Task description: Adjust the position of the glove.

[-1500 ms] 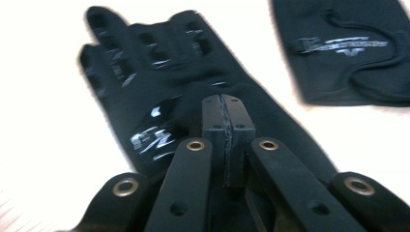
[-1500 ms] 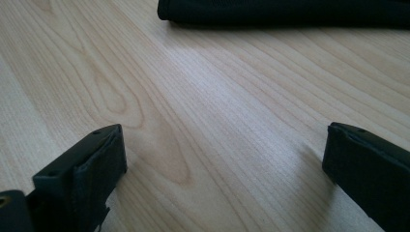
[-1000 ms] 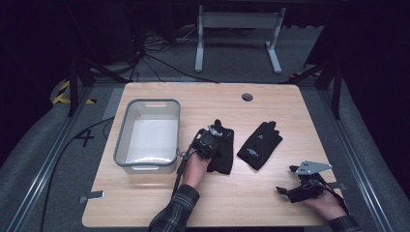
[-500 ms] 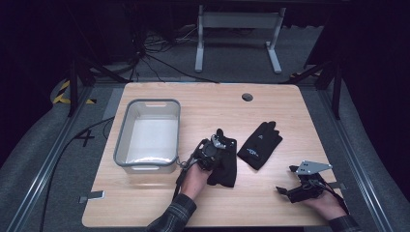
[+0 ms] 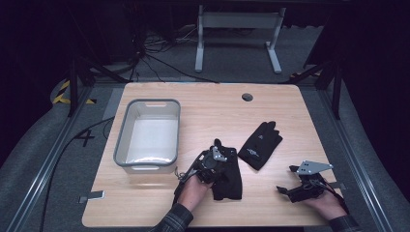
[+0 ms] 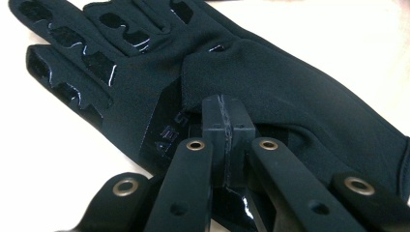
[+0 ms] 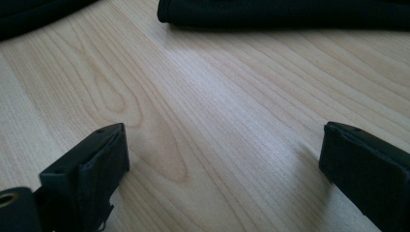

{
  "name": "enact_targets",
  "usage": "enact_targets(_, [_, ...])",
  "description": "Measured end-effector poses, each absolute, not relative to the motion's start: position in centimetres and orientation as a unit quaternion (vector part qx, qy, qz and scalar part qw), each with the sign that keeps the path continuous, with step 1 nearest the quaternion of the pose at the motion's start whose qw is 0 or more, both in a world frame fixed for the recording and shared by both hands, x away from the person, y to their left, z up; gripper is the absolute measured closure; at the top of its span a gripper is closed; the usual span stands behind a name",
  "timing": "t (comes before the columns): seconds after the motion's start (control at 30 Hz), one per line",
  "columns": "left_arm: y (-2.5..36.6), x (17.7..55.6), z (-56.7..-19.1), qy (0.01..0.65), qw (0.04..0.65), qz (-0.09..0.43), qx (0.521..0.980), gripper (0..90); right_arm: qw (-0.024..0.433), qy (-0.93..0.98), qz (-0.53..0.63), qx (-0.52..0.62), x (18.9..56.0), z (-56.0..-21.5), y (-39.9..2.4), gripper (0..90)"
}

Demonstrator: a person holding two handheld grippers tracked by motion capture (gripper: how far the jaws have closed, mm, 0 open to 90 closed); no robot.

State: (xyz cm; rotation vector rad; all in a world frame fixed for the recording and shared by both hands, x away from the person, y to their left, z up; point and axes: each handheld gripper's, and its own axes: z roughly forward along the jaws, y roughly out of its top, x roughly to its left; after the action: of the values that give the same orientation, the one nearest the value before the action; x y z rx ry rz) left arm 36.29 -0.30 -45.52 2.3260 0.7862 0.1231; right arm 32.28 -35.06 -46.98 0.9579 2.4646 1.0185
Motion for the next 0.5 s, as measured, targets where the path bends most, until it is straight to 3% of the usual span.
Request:
enact_targets(0.4, [-0.2, 34.1, -45.7, 0.280, 0.344, 0.032, 0.896, 89.1, 0.154, 0.859, 0.353, 0.337, 32.3, -46.6, -35.3, 15.9])
enact_targets(0.5, [0.0, 34.2, -45.5, 0.283, 0.352, 0.031, 0.892, 81.0, 0.154, 0.859, 0.352, 0.338, 32.3, -46.5, -35.3, 16.9])
